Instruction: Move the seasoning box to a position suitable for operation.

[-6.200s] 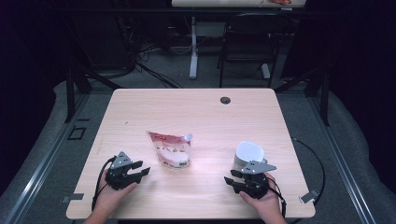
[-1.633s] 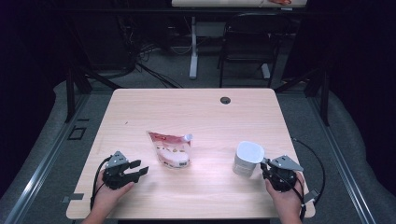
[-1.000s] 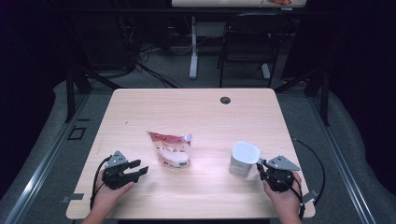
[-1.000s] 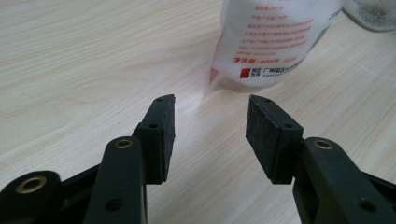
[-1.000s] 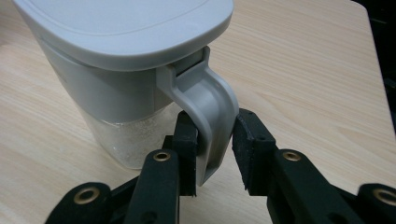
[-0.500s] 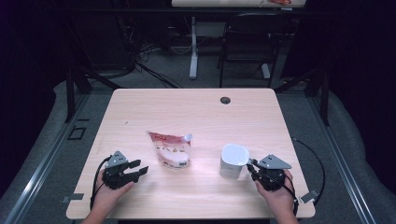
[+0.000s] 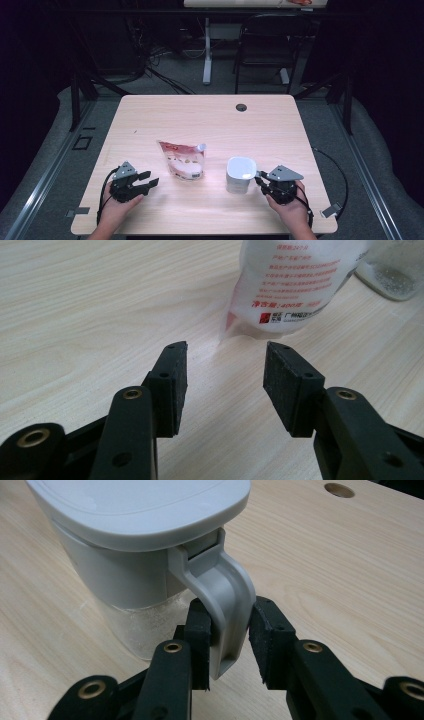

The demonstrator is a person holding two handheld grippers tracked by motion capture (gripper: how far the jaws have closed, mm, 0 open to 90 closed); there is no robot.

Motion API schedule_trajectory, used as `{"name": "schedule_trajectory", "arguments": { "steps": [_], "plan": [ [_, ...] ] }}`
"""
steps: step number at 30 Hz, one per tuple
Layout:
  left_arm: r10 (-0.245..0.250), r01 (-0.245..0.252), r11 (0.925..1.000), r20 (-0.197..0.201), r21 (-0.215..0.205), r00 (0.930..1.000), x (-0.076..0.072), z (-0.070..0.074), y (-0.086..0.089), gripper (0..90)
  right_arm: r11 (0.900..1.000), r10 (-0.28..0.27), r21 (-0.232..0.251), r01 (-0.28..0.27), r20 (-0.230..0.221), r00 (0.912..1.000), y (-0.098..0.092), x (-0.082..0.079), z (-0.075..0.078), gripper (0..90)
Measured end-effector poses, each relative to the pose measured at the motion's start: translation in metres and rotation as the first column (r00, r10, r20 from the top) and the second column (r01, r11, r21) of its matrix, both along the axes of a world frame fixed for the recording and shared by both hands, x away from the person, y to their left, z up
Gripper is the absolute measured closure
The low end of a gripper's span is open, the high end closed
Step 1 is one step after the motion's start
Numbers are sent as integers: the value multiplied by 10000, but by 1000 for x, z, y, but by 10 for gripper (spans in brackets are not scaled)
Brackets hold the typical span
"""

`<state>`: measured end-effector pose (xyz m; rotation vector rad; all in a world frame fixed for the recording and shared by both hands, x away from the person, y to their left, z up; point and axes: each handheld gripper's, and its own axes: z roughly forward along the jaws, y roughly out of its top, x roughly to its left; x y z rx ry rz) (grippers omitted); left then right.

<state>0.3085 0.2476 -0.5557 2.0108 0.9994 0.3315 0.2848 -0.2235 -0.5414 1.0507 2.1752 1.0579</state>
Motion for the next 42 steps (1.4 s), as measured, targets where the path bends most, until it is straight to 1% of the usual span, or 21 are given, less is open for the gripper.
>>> {"name": "schedule_trajectory", "arguments": {
  "steps": [3, 5, 7, 8, 12, 13, 14, 16, 17, 18, 20, 23, 25, 28, 31, 32, 36, 37, 39, 40, 42],
  "plan": [
    [5, -5, 10000, 1, 7, 10000, 0, 0, 0, 524, 9994, 334, 2, -334, -39, 9994, 3, 2, 0, 712],
    [17, -17, 10000, 7, 2, 10000, 0, 0, 1, 524, 9993, 365, 14, -365, -13, 9993, 4, 2, 0, 711],
    [15, -15, 10000, -13, -14, 10000, 0, 0, 1, 522, 9994, 293, 159, -294, 28, 9996, 4, 3, -1, 711],
    [28, -28, 10000, -15, -14, 10000, 0, 0, 1, 520, 9996, 279, 104, -279, 18, 9996, 4, 3, -1, 711],
    [17, -17, 10000, 5, -6, 10000, 0, 0, 2, 519, 9996, 187, 231, -186, -17, 9998, 3, 3, -2, 699],
    [63, -63, 10000, -28, -50, 10000, 0, 0, 1, 519, 9996, 118, 265, -117, -31, 9999, 2, 4, -2, 686],
    [94, -94, 9999, -52, -86, 9999, 0, 0, 1, 519, 9991, -60, 413, 60, -4, 10000, 0, 5, -3, 667],
    [66, -66, 10000, -35, -69, 10000, 0, 0, 2, 519, 9988, -193, 443, 196, -72, 9998, -2, 5, -3, 666],
    [79, -79, 10000, -49, -56, 10000, 0, 0, 2, 519, 9982, -268, 532, 273, -101, 9996, -3, 6, -3, 669],
    [135, -137, 9998, -98, -115, 9999, 0, 0, 2, 519, 9981, -297, 544, 303, -128, 9995, -5, 6, -3, 672],
    [136, -136, 9998, -25, -119, 9999, 0, 0, 2, 517, 9978, -382, 544, 387, -105, 9992, -5, 6, -3, 678],
    [94, -95, 9999, -85, -82, 9999, 0, 0, 2, 517, 9979, -396, 505, 399, -54, 9992, -5, 5, -2, 692],
    [151, -152, 9998, -59, -164, 9999, 0, 0, 2, 516, 9983, -358, 466, 360, -45, 9993, -4, 4, -2, 709],
    [169, -170, 9997, -41, -187, 9998, 0, 0, 3, 516, 9983, -317, 486, 321, -91, 9995, -4, 4, -2, 746],
    [175, -176, 9996, -47, -205, 9998, 0, 0, 3, 515, 9978, -283, 592, 289, -99, 9995, -5, 4, -2, 748],
    [176, -177, 9996, -48, -205, 9998, 0, 0, 3, 516, 9971, -283, 701, 292, -140, 9995, -6, 4, -2, 747],
    [144, -144, 9997, -7, -176, 9999, 0, 0, 3, 515, 9970, -262, 731, 269, -101, 9996, -7, 2, 0, 751],
    [163, -163, 9997, 2, -177, 9999, 0, 1, 4, 515, 9961, -200, 856, 202, -35, 9998, -8, -1, 2, 750],
    [163, -163, 9997, 2, -174, 9999, 0, 1, 4, 514, 9953, -154, 950, 158, -53, 9999, -9, -2, 3, 750],
    [151, -151, 9998, 1, -164, 9999, -1, 1, 4, 514, 9940, -99, 1090, 104, -55, 9999, -10, -6, 5, 747],
    [157, -157, 9997, -18, -185, 9999, -1, 2, 4, 515, 9935, -92, 1137, 95, -31, 10000, -11, -10, 7, 734]
  ]
}}
